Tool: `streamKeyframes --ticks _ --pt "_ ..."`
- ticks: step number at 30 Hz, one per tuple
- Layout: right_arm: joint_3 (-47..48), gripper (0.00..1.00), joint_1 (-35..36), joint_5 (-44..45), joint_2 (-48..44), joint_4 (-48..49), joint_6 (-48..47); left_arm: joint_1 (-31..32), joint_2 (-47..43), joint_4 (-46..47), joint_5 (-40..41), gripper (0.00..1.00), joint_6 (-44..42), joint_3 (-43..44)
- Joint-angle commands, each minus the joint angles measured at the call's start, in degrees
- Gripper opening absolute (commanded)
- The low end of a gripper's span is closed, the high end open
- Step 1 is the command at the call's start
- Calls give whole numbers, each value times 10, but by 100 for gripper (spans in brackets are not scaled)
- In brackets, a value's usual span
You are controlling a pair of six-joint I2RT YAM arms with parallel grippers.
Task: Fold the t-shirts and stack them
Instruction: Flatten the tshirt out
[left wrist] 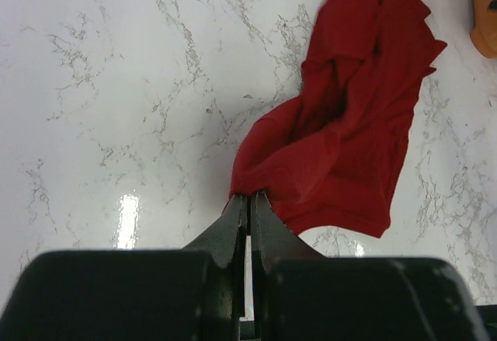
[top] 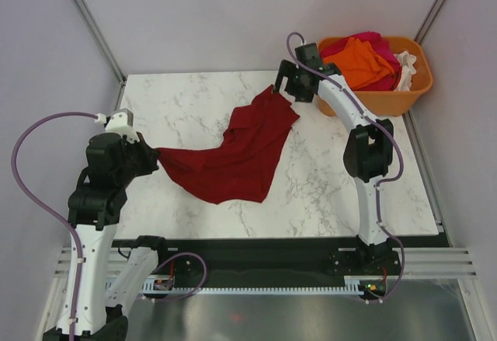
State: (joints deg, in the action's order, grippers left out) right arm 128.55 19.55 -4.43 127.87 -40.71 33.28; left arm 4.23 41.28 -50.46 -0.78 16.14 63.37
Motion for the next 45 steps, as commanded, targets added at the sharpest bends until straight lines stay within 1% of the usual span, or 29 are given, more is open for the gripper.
streamKeyframes --ticks 1,3,6,10,14,16,21,23,26,27,32,35,41,43,44,45 --pt "-93 98 -4 55 -70 -27 0 -3 -2 17 -20 2 -17 18" --pt "-144 98 -3 64 -98 -4 -9 -2 -2 19 -19 2 -17 15" --pt "-184 98 -4 54 -120 16 -31 -2 2 19 -18 2 -14 11" --pt "-211 98 -3 46 -102 22 -42 -2 6 20 -21 2 -11 5" --pt "-240 96 -4 48 -89 52 -42 -2 3 23 -16 2 -11 -4" --pt "-225 93 -4 45 -66 73 -52 -3 1 24 -9 2 -15 -10" --pt "-109 83 -4 29 18 77 -79 -3 -15 38 -5 2 -16 -38" --pt "-61 83 -5 19 42 77 -83 -2 -24 46 -2 2 -16 -58" --pt "-5 78 -2 -2 90 80 -81 -2 -37 55 2 2 -6 -87" --pt "8 78 0 -2 111 80 -82 -2 -41 60 2 2 -4 -92" --pt "89 76 35 58 174 80 -124 -3 -47 69 6 2 -2 -107" --pt "115 76 54 100 202 77 -140 -3 -43 76 6 2 -2 -112" --pt "120 73 70 150 233 84 -153 -2 -44 80 6 2 -1 -118" --pt "122 72 70 162 238 86 -154 -2 -42 81 5 2 -1 -118" --pt "122 69 70 166 241 87 -156 -2 -42 82 5 2 -1 -119" --pt "123 68 70 177 242 88 -158 -2 -42 82 5 2 -1 -119"
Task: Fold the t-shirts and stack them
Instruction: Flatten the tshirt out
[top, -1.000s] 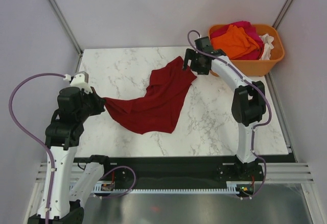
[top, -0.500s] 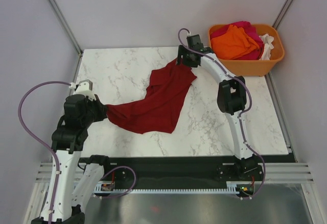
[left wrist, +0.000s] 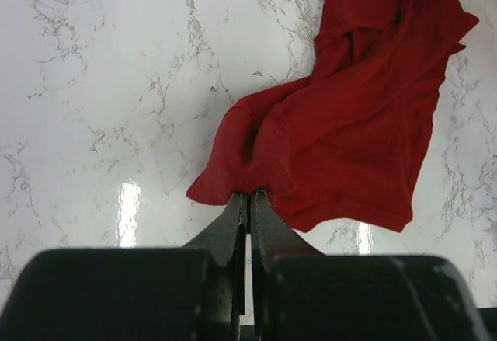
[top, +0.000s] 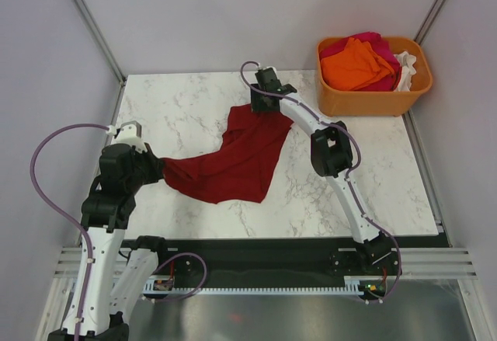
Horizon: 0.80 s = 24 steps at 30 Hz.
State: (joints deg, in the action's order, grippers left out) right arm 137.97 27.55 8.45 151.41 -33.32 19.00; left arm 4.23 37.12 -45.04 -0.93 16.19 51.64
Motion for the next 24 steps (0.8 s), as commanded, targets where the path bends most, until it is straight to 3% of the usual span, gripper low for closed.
streamKeyframes --ticks 1,4,10,19,24 --pt "29 67 -10 51 6 15 -17 -2 -1 28 7 2 -1 -1" --pt "24 65 -11 68 5 17 -19 -4 0 29 5 2 -1 -2" --pt "-16 73 -30 42 -30 48 9 -9 2 30 0 2 -1 -3" --pt "-9 70 -36 39 -32 62 27 -19 2 34 -8 2 -3 -5" --pt "-78 70 -44 16 -82 144 58 -22 7 36 -15 2 -3 -6"
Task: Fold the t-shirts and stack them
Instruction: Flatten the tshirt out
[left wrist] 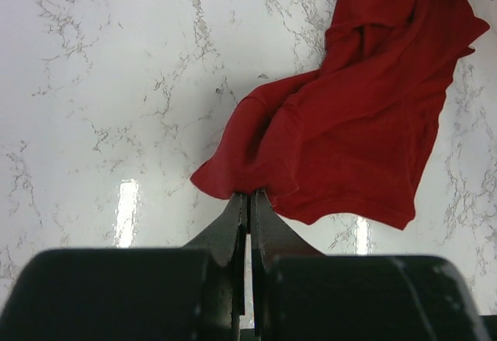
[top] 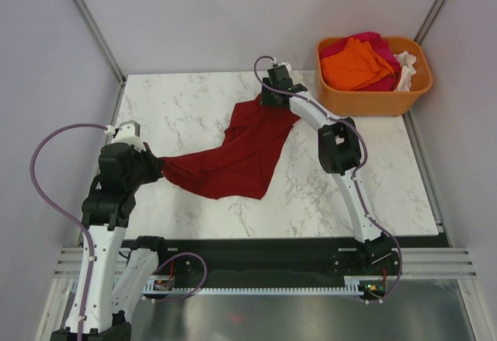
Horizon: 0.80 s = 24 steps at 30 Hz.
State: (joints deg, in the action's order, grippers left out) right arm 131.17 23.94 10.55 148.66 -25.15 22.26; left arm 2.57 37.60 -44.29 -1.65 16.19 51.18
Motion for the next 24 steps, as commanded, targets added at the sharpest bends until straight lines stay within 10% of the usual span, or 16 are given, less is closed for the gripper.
streamKeyframes --ticks 1,24 --pt "-1 71 -10 -7 -55 63 27 -6 3 28 -9 2 -4 -1" --pt "5 58 -16 -39 -11 55 45 -25 1 33 -25 2 -5 -5"
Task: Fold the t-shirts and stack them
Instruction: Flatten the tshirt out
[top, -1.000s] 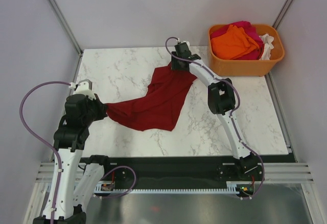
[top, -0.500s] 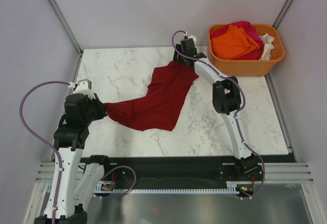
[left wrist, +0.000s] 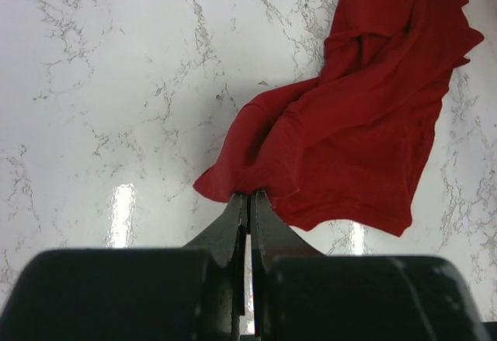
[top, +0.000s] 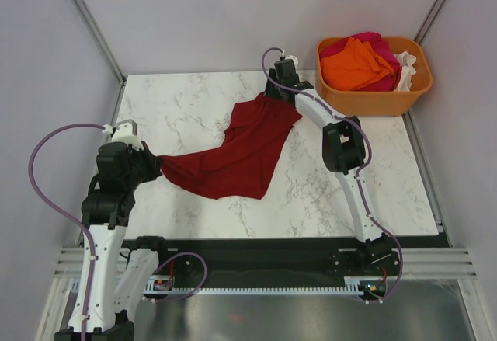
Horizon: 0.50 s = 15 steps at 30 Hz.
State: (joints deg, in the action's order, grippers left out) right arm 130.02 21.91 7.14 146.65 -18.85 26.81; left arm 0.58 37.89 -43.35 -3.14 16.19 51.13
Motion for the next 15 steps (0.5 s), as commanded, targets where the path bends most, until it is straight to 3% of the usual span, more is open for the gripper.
streamKeyframes --ticks 1,6,15 --pt "12 57 4 -3 8 -9 -1 -5 -2 25 -12 2 -5 -4" --pt "-5 50 5 -3 9 -8 -3 -5 -4 26 -13 2 -5 -4" --pt "-22 48 9 -3 13 -9 2 -5 -4 27 -14 2 -5 -5"
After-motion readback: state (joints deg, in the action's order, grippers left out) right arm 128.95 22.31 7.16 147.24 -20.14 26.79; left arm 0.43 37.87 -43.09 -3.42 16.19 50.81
